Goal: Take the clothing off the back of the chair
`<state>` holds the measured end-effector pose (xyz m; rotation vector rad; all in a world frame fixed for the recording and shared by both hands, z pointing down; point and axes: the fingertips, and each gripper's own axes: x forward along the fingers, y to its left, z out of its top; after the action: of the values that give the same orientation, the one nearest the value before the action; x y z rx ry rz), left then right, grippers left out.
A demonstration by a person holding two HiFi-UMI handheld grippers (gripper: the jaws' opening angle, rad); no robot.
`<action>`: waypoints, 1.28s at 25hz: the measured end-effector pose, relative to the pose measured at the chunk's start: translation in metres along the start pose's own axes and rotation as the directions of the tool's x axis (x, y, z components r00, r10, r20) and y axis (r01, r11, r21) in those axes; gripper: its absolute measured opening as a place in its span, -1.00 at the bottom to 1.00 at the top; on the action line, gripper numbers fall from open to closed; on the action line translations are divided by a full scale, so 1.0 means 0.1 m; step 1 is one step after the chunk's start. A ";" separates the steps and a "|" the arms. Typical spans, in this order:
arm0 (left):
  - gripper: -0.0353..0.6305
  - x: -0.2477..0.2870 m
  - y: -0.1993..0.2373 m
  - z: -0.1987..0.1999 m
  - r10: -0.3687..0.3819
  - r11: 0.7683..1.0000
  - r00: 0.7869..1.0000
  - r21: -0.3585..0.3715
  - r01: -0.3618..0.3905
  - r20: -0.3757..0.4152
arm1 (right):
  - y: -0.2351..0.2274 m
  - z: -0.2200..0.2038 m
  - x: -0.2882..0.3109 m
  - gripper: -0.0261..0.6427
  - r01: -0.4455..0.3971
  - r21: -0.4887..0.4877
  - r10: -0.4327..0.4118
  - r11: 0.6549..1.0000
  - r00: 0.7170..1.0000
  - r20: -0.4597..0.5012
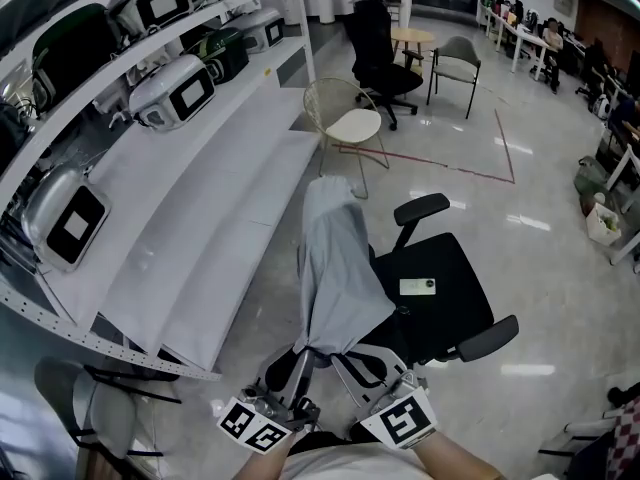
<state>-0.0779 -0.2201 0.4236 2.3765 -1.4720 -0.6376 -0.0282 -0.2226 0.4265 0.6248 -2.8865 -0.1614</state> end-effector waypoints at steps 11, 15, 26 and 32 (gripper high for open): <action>-0.75 -0.41 -0.38 0.28 -0.171 0.984 0.983 -0.045 0.174 0.061 | 0.55 0.29 -0.18 -0.84 0.071 -0.056 -0.070 0.996 0.997 0.015; -0.75 -0.60 -0.50 0.37 -0.228 0.971 0.971 -0.053 0.232 0.074 | 0.72 0.38 -0.27 -0.84 0.106 -0.066 -0.105 0.992 0.994 0.018; -0.76 -1.11 -0.72 0.50 -0.321 0.939 0.942 -0.100 0.330 0.102 | 1.27 0.46 -0.39 -0.84 0.160 -0.085 -0.161 0.983 0.987 0.000; -0.76 -1.35 -0.89 0.52 -0.377 0.907 0.917 -0.146 0.395 0.132 | 1.54 0.45 -0.53 -0.84 0.203 -0.083 -0.208 0.976 0.976 -0.058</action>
<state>-0.0868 -0.0594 0.3690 2.5468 -0.9323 -0.9472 -0.0514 -0.0582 0.3961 0.8960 -2.7330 -0.2727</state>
